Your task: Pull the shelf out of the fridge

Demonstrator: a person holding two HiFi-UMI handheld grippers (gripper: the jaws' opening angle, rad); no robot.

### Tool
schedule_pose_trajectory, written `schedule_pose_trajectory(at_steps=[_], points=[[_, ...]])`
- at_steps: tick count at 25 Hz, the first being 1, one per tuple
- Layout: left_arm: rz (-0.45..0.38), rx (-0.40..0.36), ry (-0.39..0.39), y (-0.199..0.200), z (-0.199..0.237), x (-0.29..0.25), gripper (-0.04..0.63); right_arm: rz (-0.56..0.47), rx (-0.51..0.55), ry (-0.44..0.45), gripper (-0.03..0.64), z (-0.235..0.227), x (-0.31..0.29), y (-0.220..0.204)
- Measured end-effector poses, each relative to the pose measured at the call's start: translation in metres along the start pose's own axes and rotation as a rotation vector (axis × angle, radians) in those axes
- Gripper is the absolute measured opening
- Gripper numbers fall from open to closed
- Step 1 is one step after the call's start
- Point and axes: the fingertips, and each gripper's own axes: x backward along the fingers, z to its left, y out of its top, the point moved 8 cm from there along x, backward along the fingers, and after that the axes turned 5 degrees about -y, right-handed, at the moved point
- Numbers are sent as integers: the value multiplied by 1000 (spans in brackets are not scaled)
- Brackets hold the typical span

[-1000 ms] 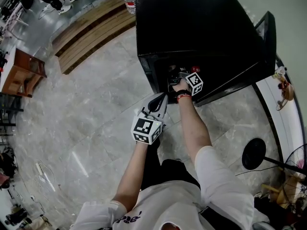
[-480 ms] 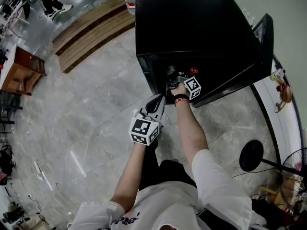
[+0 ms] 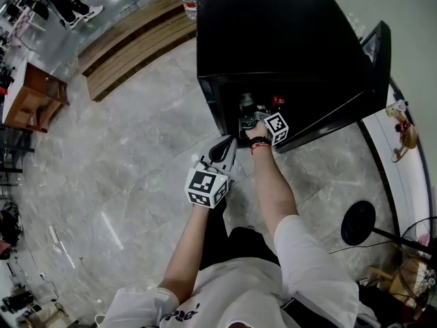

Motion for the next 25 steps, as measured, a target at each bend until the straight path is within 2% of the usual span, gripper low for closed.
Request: schedule_pose_trajectory(at_steps=[25], points=[[25, 18, 30, 1, -15, 17, 18, -8, 8, 28, 25, -2, 35, 0]])
